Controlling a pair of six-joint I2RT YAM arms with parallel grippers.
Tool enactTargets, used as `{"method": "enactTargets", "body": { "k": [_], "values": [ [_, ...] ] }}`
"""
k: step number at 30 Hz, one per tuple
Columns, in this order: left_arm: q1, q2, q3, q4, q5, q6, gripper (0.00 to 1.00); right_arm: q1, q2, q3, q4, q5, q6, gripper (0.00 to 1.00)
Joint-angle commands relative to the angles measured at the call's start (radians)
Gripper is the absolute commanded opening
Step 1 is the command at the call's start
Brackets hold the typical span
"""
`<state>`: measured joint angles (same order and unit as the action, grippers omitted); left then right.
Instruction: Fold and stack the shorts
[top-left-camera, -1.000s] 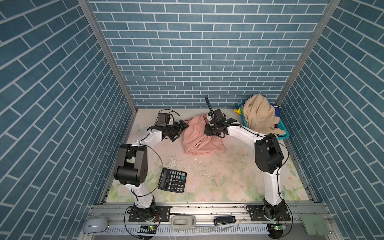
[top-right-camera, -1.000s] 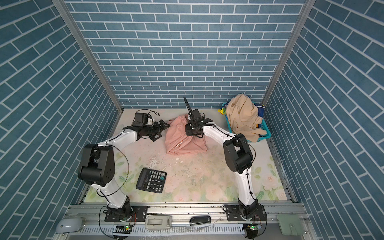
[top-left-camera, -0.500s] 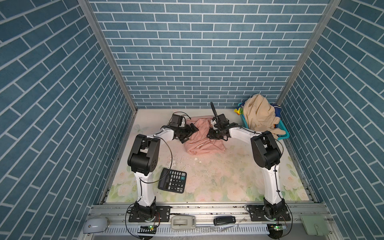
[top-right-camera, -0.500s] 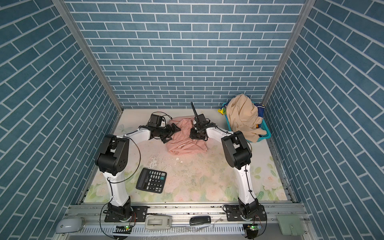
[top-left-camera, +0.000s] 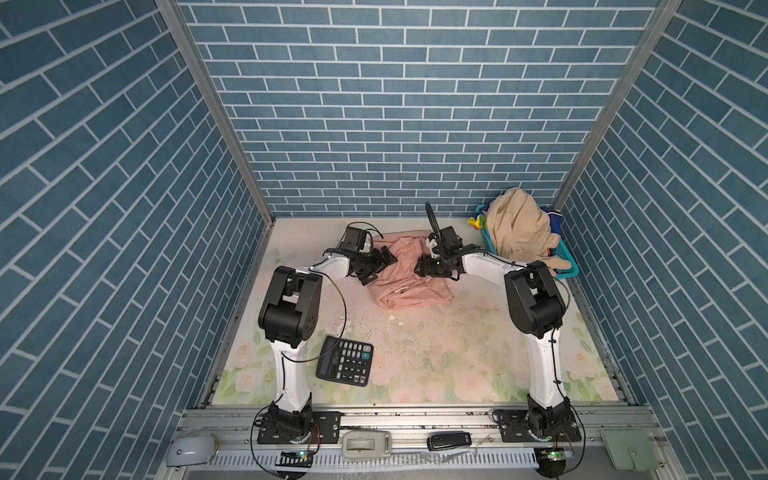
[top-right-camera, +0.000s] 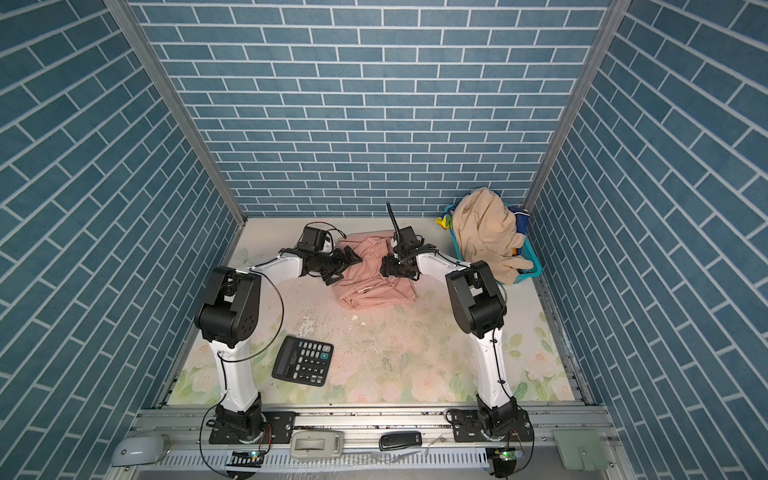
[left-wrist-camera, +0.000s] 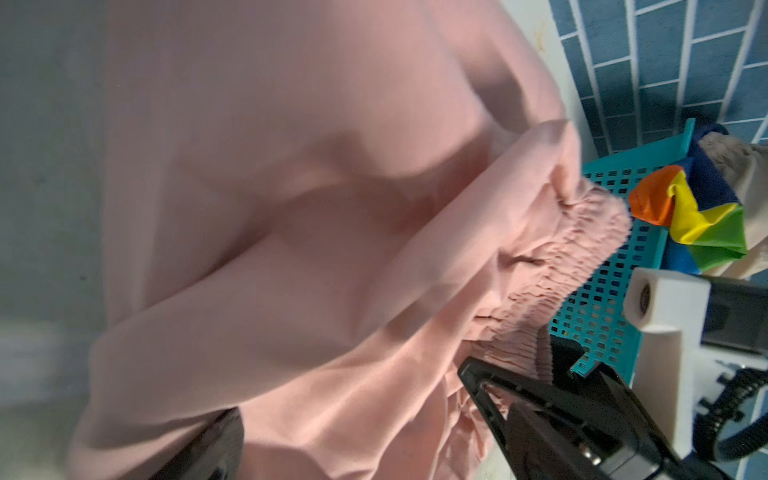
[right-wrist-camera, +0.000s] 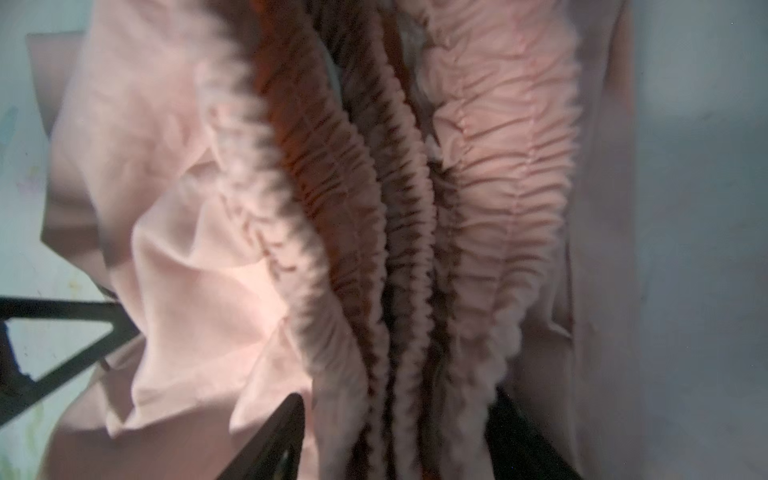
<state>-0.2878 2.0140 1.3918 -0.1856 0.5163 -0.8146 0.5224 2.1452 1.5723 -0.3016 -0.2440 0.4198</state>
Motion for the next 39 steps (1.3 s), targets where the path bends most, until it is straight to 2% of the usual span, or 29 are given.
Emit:
{"method": "enactTargets", "body": {
  "k": [1, 4, 8, 11, 18, 25, 30, 39],
  "values": [
    [0.014, -0.056, 0.109, -0.078, 0.0, 0.066, 1.0, 0.013, -0.14, -0.036, -0.011, 0.031, -0.02, 0.84],
    [0.045, -0.029, 0.164, -0.069, 0.059, 0.031, 1.0, 0.061, -0.224, -0.114, 0.084, -0.003, 0.001, 0.99],
    [0.061, 0.068, 0.265, -0.064, 0.118, -0.013, 1.0, 0.145, -0.274, -0.226, 0.293, -0.081, 0.027, 0.99],
    [0.069, 0.149, 0.295, 0.0, 0.16, -0.082, 0.99, 0.187, -0.261, -0.282, 0.432, -0.14, 0.062, 0.99],
    [0.081, 0.26, 0.34, 0.076, 0.183, -0.145, 1.0, 0.246, -0.17, -0.288, 0.665, -0.246, 0.147, 0.99],
    [0.125, 0.345, 0.365, 0.089, 0.176, -0.155, 1.0, 0.28, 0.012, -0.125, 0.654, -0.33, 0.145, 0.99],
    [0.162, 0.382, 0.365, 0.089, 0.181, -0.144, 1.0, 0.282, 0.115, -0.042, 0.483, -0.32, 0.091, 0.99],
    [0.174, 0.48, 0.405, 0.075, 0.183, -0.136, 1.0, 0.287, 0.061, -0.259, 0.49, -0.349, 0.062, 0.99]
  ]
}}
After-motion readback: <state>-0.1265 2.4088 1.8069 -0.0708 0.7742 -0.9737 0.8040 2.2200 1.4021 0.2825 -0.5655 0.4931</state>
